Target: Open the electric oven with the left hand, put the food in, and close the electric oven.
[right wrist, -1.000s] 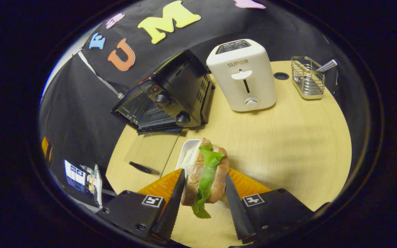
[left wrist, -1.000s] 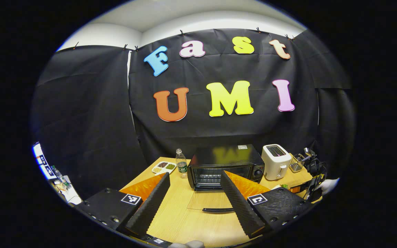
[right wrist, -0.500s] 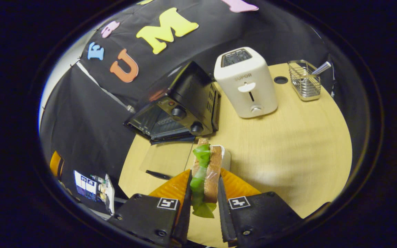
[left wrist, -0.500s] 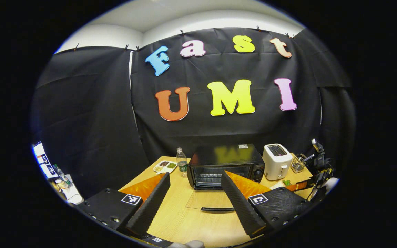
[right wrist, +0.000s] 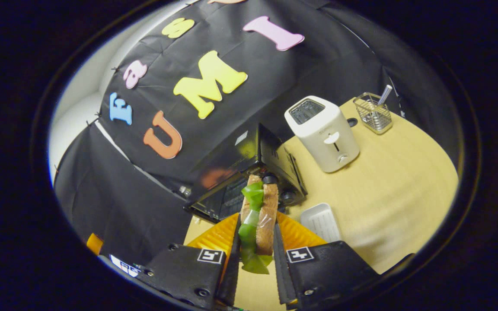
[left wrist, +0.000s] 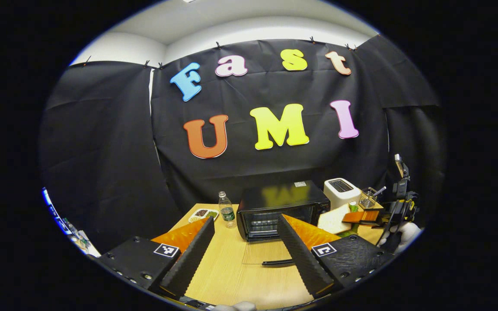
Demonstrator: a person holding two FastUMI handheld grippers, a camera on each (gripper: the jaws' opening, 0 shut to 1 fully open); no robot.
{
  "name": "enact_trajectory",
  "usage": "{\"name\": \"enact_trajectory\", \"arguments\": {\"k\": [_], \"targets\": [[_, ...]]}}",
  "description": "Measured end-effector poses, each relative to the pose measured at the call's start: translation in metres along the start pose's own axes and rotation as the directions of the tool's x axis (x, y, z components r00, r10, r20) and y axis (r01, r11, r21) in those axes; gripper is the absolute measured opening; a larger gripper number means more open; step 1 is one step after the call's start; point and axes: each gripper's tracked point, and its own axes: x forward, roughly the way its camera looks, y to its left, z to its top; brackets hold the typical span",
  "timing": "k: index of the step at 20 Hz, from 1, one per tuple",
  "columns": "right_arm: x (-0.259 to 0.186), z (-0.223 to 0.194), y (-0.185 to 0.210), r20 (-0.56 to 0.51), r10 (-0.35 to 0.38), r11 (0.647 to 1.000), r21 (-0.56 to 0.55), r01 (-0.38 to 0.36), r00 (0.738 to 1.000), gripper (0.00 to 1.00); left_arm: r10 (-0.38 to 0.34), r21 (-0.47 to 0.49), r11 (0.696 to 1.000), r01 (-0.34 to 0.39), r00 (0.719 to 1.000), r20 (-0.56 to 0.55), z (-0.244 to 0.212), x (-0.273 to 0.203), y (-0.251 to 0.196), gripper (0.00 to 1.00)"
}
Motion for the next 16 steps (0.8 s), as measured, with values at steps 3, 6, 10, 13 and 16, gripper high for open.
{"name": "enact_trajectory", "arguments": {"k": [3, 6, 10, 13, 16], "targets": [[0.023, -0.025, 0.020, 0.053, -0.004, 0.995, 0.099, -0.001, 0.999, 0.40, -0.060, 0.025, 0.998, 0.060, 0.998, 0.020, 0.001, -0.004, 0.006, 0.96], [0.057, -0.043, 0.034, 0.120, -0.006, 0.984, 0.178, -0.015, 0.993, 0.40, -0.102, 0.052, 0.994, 0.101, 0.995, 0.014, -0.007, -0.004, 0.013, 0.96], [0.104, -0.058, 0.047, 0.220, -0.035, 0.963, 0.268, -0.026, 0.975, 0.40, -0.123, 0.077, 0.989, 0.123, 0.992, -0.006, -0.020, -0.007, 0.026, 0.95], [0.138, -0.069, 0.060, 0.266, -0.054, 0.944, 0.329, -0.038, 0.963, 0.39, -0.127, 0.082, 0.988, 0.128, 0.992, -0.025, -0.029, -0.004, 0.039, 0.96], [0.173, -0.073, 0.067, 0.282, -0.075, 0.926, 0.376, -0.039, 0.956, 0.39, -0.115, 0.090, 0.989, 0.118, 0.993, -0.039, -0.036, 0.002, 0.052, 0.96]]}}
